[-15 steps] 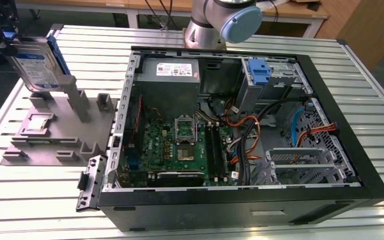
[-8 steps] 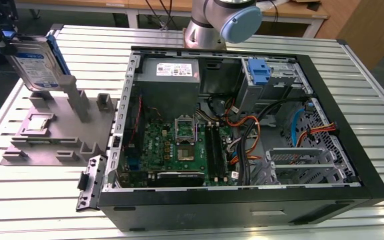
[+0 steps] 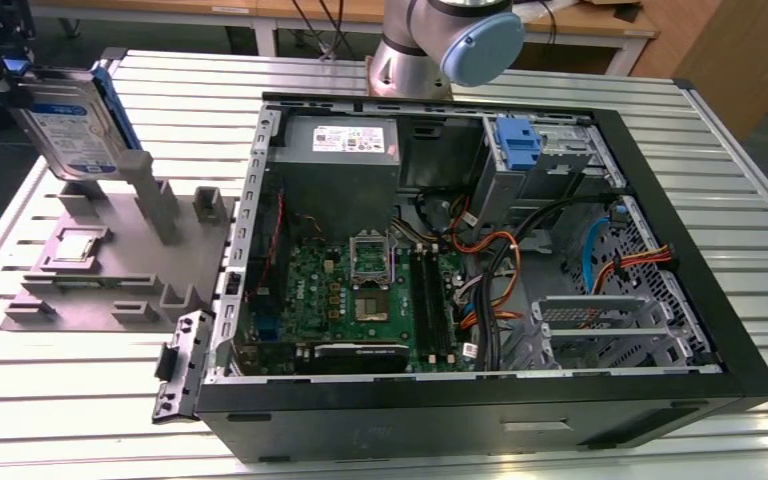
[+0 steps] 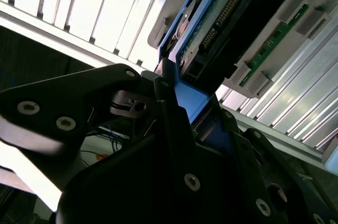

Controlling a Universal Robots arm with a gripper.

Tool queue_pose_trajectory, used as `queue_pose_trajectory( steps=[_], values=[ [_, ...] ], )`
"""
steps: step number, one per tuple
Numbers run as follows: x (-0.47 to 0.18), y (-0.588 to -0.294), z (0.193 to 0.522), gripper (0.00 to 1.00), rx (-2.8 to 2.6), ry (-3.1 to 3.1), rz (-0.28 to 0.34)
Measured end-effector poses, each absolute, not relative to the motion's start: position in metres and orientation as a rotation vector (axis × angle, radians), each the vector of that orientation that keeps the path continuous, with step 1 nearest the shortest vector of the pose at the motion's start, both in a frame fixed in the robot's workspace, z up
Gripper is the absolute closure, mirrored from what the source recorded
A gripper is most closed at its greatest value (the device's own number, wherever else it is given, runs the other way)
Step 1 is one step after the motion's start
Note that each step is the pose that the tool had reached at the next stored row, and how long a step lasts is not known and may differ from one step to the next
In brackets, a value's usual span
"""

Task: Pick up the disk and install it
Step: 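Pick up the disk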

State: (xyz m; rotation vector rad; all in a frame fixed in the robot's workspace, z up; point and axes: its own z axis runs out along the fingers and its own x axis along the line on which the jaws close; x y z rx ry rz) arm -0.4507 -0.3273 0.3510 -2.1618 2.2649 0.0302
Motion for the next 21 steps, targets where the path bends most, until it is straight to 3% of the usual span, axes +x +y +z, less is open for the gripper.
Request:
queue_pose_trajectory(
  steps=[21],
  values=[
    [-0.4507,-0.3273,0.3578,0.64,-2.162,2.265,0.03]
  ],
)
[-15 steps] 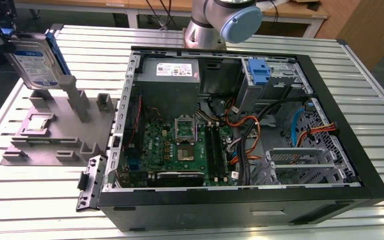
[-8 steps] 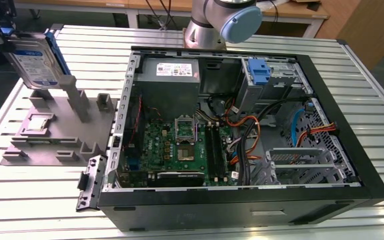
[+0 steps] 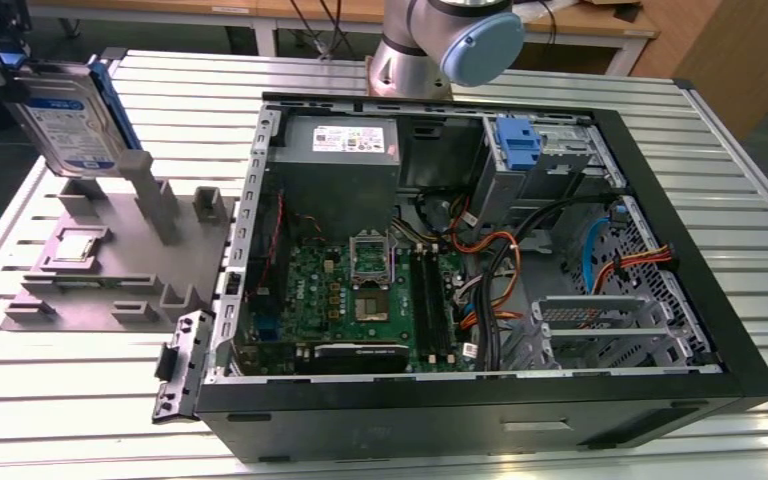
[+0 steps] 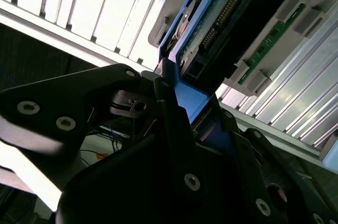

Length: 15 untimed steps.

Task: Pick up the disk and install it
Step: 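Pick up the disk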

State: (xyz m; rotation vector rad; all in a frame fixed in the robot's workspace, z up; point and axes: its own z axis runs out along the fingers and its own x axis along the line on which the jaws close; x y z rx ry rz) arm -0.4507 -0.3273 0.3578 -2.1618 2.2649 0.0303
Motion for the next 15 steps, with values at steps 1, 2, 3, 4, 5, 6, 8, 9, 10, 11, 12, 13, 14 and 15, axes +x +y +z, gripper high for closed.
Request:
queue_pose_trajectory(
  steps=[1,2,3,4,5,6,8,9,10,11,12,13,14,15],
  values=[
    [-0.4507,-0.3273,0.3582,0.64,-2.162,2.265,0.03],
    [-0.4507,-0.3273,0.3587,0.64,-2.162,2.265,0.03],
    [-0.4507,-0.3273,0.3592,0.64,-2.162,2.265,0.03],
    [-0.4507,-0.3273,0.3596,0.64,-2.162,2.265,0.03],
    [-0.4507,-0.3273,0.36,0.64,-2.162,2.265,0.03],
    [-0.4507,-0.3273,0.3603,0.64,-2.162,2.265,0.03],
    [-0.4507,-0.3273,0.361,0.64,-2.162,2.265,0.03],
    [-0.4507,-0.3273,0.3613,0.64,-2.162,2.265,0.03],
    [-0.4507,-0.3273,0.3617,0.64,-2.162,2.265,0.03],
    [-0.4507,-0.3273,0.3621,0.64,-2.162,2.265,0.03],
    [-0.4507,-0.3273,0.3625,0.64,-2.162,2.265,0.03],
    [-0.4507,-0.3273,0.3629,0.64,-2.162,2.265,0.03],
    [-0.4507,-0.3273,0.3633,0.64,-2.162,2.265,0.03],
    [-0.4507,-0.3273,0.3637,0.64,-2.162,2.265,0.03]
  ],
)
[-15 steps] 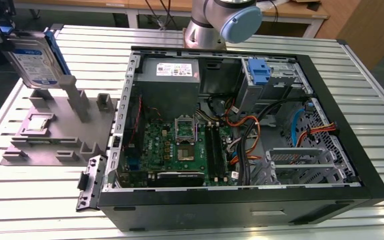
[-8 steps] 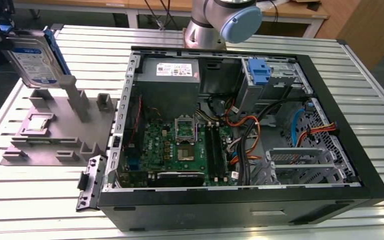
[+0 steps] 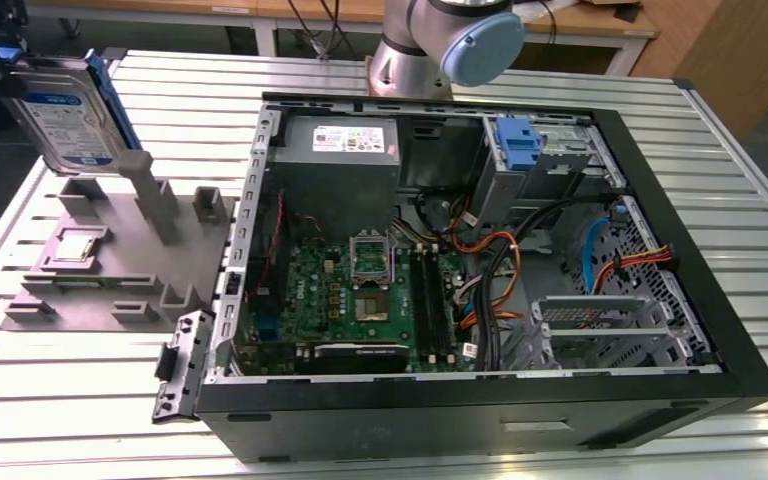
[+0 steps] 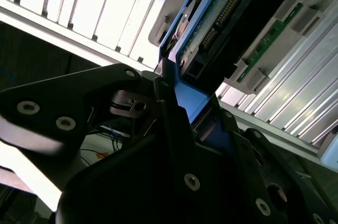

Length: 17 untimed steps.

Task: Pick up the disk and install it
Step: 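Pick up the disk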

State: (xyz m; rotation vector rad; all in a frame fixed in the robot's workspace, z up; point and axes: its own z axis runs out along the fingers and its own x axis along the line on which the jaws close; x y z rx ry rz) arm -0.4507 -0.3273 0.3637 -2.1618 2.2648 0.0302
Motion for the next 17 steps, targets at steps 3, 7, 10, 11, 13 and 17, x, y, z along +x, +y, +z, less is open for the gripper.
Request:
queue_pose_trajectory(
  steps=[3,7,10,11,13,17],
  values=[
    [-0.4507,-0.3273,0.3649,0.64,-2.162,2.265,0.03],
    [-0.4507,-0.3273,0.3662,0.64,-2.162,2.265,0.03],
    [-0.4507,-0.3273,0.3685,0.64,-2.162,2.265,0.03],
    [-0.4507,-0.3273,0.3694,0.64,-2.162,2.265,0.03],
    [-0.4507,-0.3273,0.371,0.64,-2.162,2.265,0.03],
    [-0.4507,-0.3273,0.3738,0.64,-2.162,2.265,0.03]
  ],
)
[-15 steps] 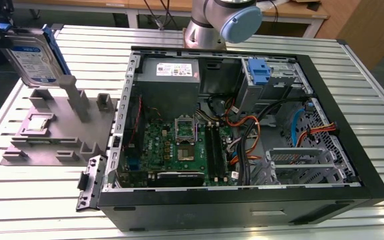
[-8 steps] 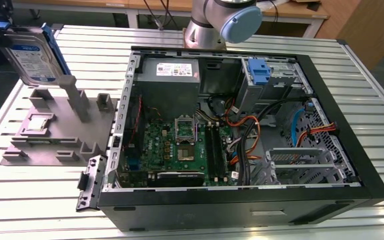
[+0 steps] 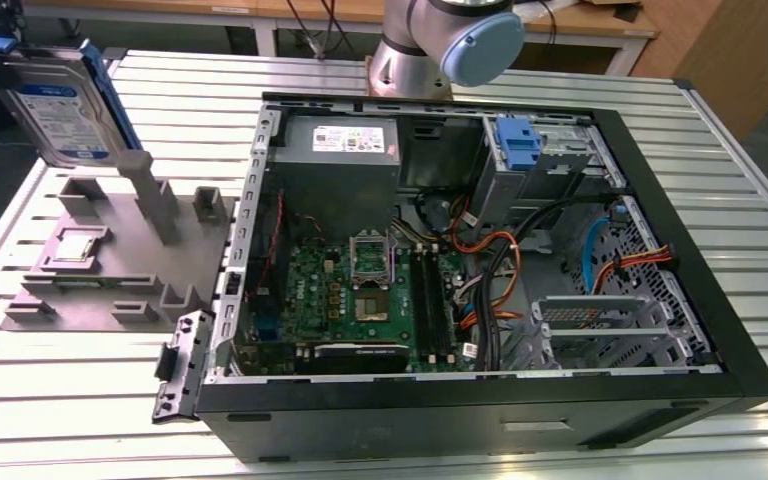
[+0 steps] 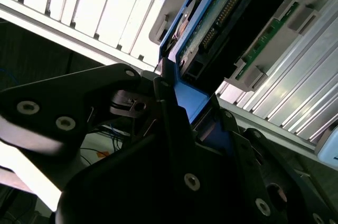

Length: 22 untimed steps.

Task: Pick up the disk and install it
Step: 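Pick up the disk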

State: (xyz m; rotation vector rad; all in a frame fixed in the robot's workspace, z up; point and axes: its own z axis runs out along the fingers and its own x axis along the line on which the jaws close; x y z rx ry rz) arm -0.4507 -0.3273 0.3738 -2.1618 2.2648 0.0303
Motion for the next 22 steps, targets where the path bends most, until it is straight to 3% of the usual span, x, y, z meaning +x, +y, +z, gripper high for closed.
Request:
queue_pose_trajectory(
  steps=[22],
  values=[
    [-0.4508,-0.3273,0.3827,0.64,-2.162,2.265,0.03]
  ],
)
